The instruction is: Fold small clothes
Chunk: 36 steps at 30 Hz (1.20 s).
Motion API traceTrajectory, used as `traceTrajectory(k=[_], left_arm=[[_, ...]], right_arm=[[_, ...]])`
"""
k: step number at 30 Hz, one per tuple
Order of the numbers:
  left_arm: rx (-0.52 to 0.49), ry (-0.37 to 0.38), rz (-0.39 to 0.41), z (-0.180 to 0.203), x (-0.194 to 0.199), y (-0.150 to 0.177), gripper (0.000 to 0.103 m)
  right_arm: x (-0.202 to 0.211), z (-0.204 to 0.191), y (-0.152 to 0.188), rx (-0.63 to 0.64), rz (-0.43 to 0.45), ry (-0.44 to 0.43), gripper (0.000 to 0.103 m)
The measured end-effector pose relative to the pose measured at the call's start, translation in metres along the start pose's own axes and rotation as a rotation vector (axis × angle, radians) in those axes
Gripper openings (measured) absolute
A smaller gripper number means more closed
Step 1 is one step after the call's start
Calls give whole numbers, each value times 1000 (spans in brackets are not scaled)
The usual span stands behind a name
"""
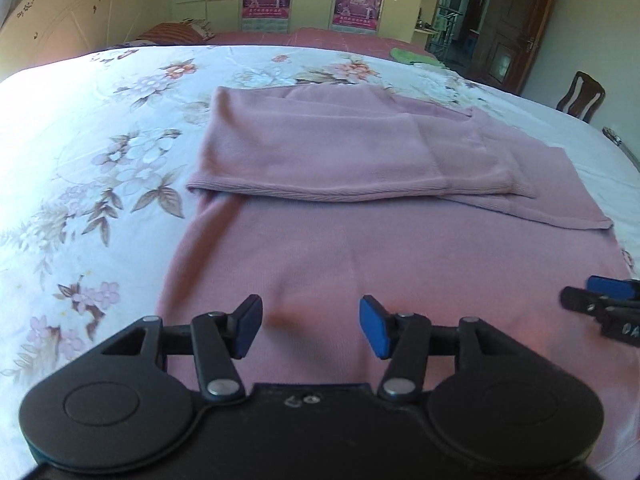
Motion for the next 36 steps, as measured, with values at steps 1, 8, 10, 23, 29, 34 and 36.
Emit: traceTrajectory(k=[1, 8, 10, 23, 29, 34, 36], left_arm=[[-5, 15, -3, 11, 0, 4, 53], [-136, 1, -31, 55, -2, 41, 55], [-157, -20, -25, 47, 3, 49, 64], [-112, -6, -26, 18, 40, 67, 64], [-167, 28, 0, 10, 47, 97, 67], [-176, 9, 17, -19, 63, 108, 67], [-165, 11, 23, -31, 69, 111, 68]], right_arm=[[0, -9, 0, 27, 6, -20, 52], [-4, -35, 17, 139, 6, -62, 52], [1, -24, 30, 143, 2, -49, 52], [58, -5, 61, 1, -6, 20, 52], [60, -46, 84, 85, -47, 70, 52], [78, -19, 105, 26, -89, 161, 53], [86, -6, 115, -19, -98, 165, 53]])
Point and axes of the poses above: each gripper's, at about its wrist camera, not at the fingertips, and x roughly against the way its jaws point, z to its right, y to its underside, the point moved 2 cm from there along -x, roughly the way its jaws point, and after that the axes turned 11 degrees about x, right-handed, at the moved point
